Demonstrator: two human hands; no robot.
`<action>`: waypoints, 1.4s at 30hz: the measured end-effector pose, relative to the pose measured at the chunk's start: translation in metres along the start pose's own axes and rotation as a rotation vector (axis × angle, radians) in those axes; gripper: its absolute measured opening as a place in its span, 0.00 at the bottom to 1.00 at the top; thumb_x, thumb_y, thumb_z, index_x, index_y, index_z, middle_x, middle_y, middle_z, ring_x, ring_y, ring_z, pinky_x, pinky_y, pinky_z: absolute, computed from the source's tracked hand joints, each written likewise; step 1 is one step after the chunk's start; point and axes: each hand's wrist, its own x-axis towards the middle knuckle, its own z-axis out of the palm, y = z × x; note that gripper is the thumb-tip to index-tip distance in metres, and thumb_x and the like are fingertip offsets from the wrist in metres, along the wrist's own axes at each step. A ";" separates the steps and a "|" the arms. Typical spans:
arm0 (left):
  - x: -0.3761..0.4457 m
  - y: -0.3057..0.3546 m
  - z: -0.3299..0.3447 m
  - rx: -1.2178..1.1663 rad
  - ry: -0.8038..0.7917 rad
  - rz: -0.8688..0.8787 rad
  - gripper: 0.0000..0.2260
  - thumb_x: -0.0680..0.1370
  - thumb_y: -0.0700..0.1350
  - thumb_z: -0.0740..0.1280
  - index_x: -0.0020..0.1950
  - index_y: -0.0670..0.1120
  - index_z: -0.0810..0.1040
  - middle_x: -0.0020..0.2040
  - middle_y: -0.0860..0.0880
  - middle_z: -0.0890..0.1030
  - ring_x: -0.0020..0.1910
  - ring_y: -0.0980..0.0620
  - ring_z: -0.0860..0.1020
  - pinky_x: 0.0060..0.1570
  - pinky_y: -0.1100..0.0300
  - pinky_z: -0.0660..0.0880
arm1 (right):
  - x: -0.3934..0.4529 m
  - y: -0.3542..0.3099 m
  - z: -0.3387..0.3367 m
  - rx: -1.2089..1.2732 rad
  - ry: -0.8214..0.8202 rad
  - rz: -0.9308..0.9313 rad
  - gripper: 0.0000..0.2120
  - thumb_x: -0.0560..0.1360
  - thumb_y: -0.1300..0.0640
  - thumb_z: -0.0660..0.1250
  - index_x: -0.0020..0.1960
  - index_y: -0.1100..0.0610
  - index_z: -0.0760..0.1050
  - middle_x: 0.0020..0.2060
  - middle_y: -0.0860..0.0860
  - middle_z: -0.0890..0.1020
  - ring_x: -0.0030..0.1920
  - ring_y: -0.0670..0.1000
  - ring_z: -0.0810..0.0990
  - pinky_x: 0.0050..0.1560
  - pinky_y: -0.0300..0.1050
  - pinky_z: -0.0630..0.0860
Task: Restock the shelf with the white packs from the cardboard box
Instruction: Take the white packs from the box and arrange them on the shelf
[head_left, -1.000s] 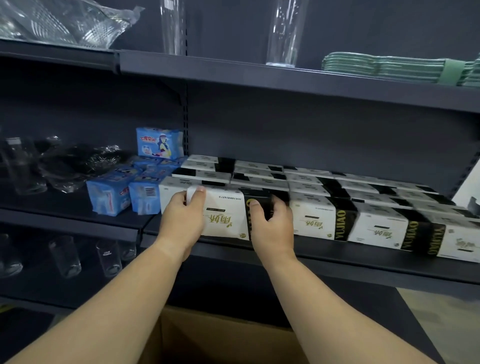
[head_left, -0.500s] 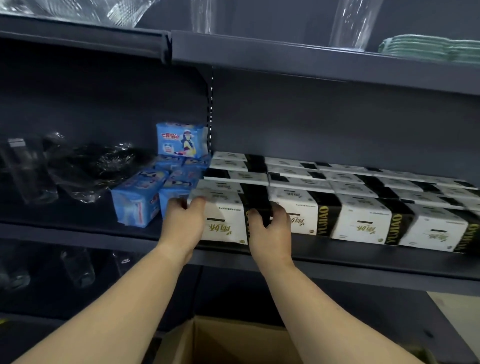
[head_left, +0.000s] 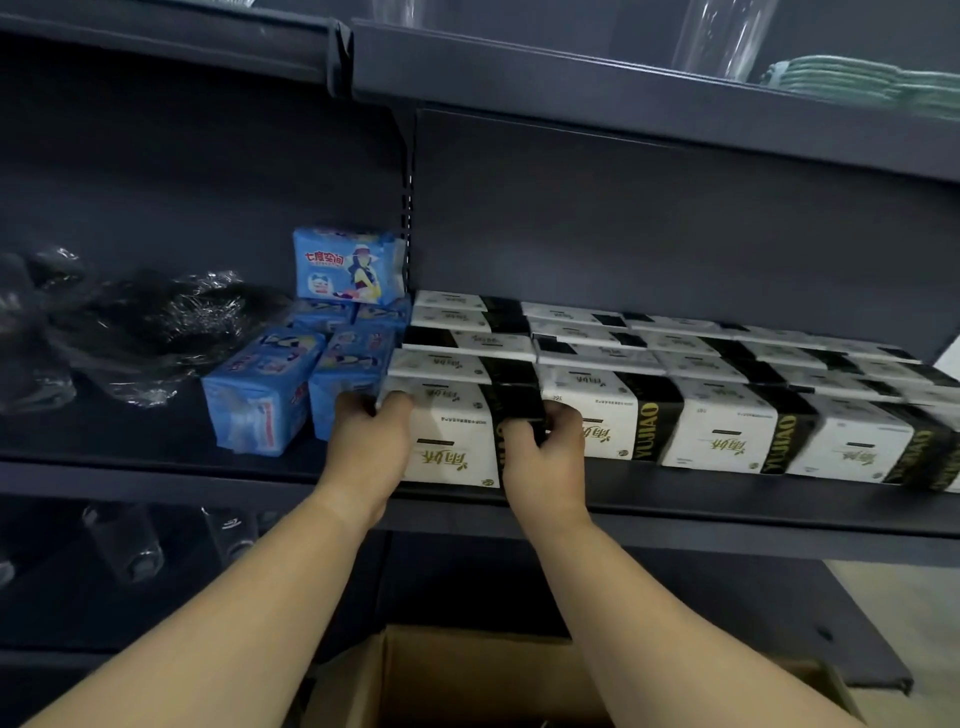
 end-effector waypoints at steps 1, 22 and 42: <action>0.000 -0.001 0.000 0.000 -0.002 0.002 0.11 0.79 0.46 0.62 0.61 0.47 0.70 0.51 0.46 0.80 0.48 0.47 0.81 0.39 0.57 0.78 | 0.000 0.001 0.000 0.003 0.000 -0.001 0.14 0.76 0.54 0.65 0.61 0.54 0.70 0.57 0.51 0.74 0.53 0.50 0.76 0.44 0.41 0.71; -0.017 0.005 0.003 0.116 0.097 0.112 0.22 0.70 0.55 0.64 0.61 0.48 0.72 0.58 0.47 0.78 0.54 0.46 0.78 0.56 0.46 0.78 | -0.013 -0.012 -0.011 0.011 -0.048 0.043 0.13 0.78 0.52 0.64 0.61 0.52 0.68 0.57 0.54 0.77 0.48 0.46 0.76 0.40 0.39 0.69; -0.051 0.006 0.031 0.716 0.200 0.544 0.24 0.77 0.50 0.63 0.71 0.44 0.66 0.77 0.44 0.60 0.78 0.45 0.49 0.73 0.40 0.40 | -0.024 -0.016 -0.028 0.011 -0.065 0.048 0.28 0.80 0.44 0.62 0.76 0.53 0.62 0.71 0.50 0.69 0.71 0.51 0.67 0.66 0.45 0.65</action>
